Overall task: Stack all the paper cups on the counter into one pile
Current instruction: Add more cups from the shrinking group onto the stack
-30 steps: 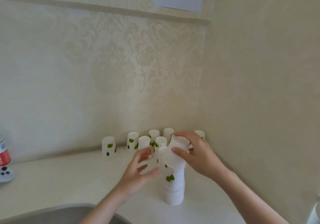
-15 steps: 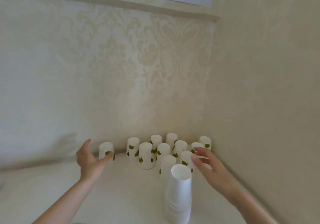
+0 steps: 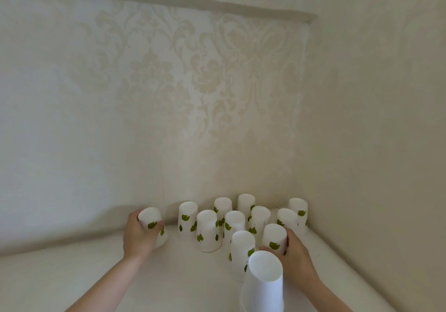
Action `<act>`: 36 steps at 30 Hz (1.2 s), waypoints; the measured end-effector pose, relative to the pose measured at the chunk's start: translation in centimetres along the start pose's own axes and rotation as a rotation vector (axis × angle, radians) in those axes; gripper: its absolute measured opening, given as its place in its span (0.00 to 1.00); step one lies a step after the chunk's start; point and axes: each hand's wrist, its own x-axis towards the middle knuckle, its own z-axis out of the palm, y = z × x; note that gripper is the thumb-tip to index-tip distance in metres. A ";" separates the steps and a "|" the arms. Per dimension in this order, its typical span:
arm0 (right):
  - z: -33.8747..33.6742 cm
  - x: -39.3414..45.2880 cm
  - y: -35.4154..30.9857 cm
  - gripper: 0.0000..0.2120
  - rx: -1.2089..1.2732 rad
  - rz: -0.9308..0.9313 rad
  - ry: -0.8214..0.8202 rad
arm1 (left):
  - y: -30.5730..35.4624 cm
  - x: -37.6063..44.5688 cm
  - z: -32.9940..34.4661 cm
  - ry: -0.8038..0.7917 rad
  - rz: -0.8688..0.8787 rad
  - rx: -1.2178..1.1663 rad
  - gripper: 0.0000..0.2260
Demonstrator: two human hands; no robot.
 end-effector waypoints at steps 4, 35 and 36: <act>-0.9 -1.0 0.0 0.34 0.015 0.012 0.038 | 7.6 -5.5 -0.3 -0.023 0.125 -0.363 0.23; -4.8 -11.6 -9.2 0.26 0.154 -0.280 -0.153 | 5.1 -16.8 -3.0 -0.731 -0.006 -0.233 0.32; -4.4 -11.6 -8.6 0.27 0.126 -0.277 -0.165 | 4.9 -16.3 -3.1 -0.709 -0.025 -0.259 0.31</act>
